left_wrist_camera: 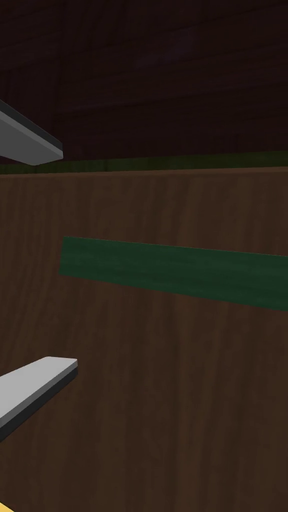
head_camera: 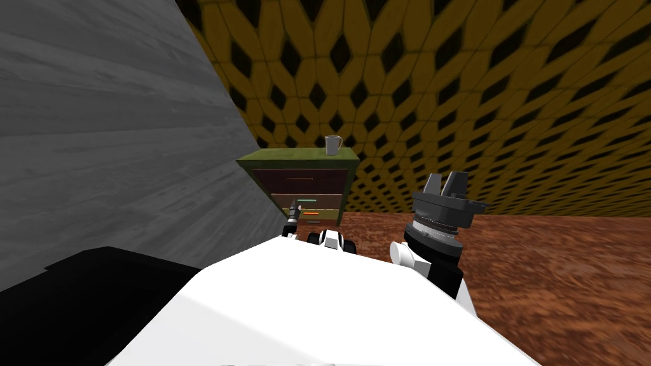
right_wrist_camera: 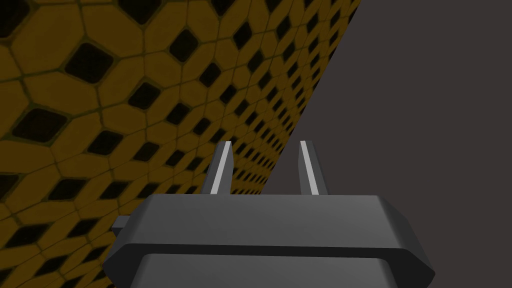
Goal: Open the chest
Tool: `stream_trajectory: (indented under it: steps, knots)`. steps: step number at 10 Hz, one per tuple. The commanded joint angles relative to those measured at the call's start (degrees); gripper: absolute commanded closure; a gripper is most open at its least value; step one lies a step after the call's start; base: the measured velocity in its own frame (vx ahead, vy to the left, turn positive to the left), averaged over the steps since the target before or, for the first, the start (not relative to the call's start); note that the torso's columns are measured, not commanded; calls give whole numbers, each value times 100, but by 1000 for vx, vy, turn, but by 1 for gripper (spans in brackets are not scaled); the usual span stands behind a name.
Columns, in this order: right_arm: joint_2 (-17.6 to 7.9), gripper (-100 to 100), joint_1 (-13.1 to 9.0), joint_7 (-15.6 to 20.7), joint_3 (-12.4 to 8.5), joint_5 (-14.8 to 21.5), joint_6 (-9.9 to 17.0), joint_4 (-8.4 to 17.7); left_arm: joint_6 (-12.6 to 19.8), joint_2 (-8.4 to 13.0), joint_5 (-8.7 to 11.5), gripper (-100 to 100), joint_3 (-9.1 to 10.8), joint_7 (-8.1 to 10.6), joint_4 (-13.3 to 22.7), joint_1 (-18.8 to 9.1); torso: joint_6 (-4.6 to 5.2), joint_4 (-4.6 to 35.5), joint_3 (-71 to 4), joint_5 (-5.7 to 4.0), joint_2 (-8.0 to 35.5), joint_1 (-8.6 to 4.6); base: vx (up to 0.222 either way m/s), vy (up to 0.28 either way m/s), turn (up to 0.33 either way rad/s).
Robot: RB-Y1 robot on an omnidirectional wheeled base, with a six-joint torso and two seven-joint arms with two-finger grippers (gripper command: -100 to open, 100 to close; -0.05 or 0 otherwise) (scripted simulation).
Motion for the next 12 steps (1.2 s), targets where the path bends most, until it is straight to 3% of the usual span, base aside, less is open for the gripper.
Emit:
stream_trajectory:
  steps: [1,3,4,12]
  knots:
    - [0,0,-1,0,0,0,0,0,175,24,19,-100,32,4,-66,-98,-1,3,8,-1,14,3,53,4,3]
    - [0,0,-1,0,0,0,0,0,132,30,21,-100,36,4,-1,-131,0,-2,-5,1,-8,6,43,3,-1]
    - [0,0,-1,0,0,0,0,0,148,34,23,100,39,8,-1,-139,-1,-1,-3,1,-2,4,0,0,0]
    - [1,0,-3,0,1,0,1,1,290,103,-1,100,-51,85,-251,41,-3,3,-12,-7,-12,-1,-156,-33,19]
